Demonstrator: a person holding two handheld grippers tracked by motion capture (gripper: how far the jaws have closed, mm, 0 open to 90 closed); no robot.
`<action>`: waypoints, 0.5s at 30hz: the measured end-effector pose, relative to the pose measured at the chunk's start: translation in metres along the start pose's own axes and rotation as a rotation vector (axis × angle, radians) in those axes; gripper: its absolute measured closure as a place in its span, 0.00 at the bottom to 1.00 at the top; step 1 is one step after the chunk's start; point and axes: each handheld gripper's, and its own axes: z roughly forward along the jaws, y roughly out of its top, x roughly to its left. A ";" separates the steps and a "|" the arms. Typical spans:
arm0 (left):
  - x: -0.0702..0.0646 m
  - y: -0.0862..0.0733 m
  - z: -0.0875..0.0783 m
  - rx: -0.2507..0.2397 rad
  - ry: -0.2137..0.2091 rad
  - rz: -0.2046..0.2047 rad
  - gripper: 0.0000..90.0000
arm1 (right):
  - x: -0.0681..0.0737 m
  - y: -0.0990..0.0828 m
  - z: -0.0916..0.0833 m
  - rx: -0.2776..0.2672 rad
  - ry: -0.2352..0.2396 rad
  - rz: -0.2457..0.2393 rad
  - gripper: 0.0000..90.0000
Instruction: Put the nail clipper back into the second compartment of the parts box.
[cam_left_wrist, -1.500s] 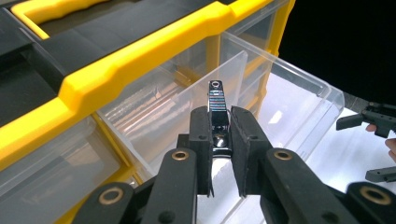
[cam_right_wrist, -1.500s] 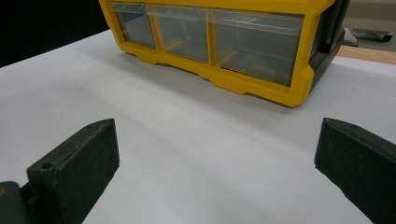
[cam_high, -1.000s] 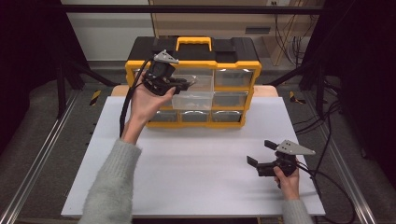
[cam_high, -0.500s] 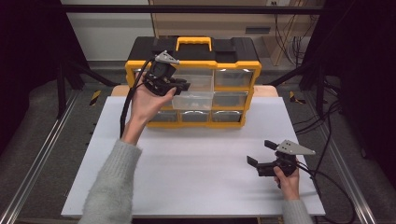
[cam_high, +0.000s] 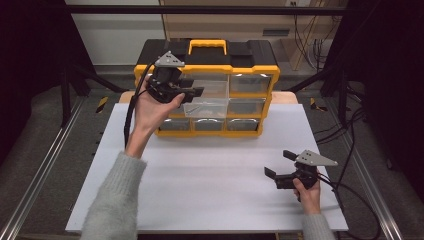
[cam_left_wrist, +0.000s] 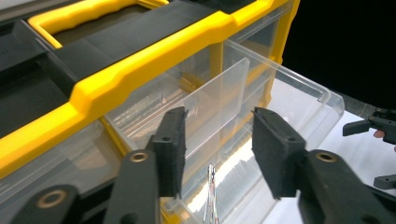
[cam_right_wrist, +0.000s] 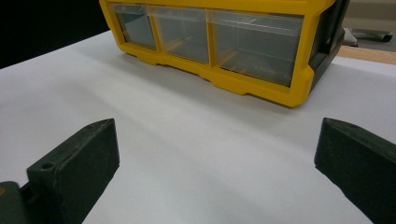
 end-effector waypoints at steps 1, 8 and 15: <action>0.000 -0.001 -0.002 -0.010 0.001 0.001 0.56 | 0.000 0.000 0.000 -0.003 -0.001 -0.004 0.01; -0.001 -0.010 -0.021 -0.078 -0.021 -0.008 0.40 | 0.000 0.000 0.000 -0.003 -0.003 -0.005 0.01; -0.001 -0.027 -0.041 -0.141 -0.001 0.000 0.28 | 0.000 0.000 0.000 0.001 -0.002 -0.002 0.01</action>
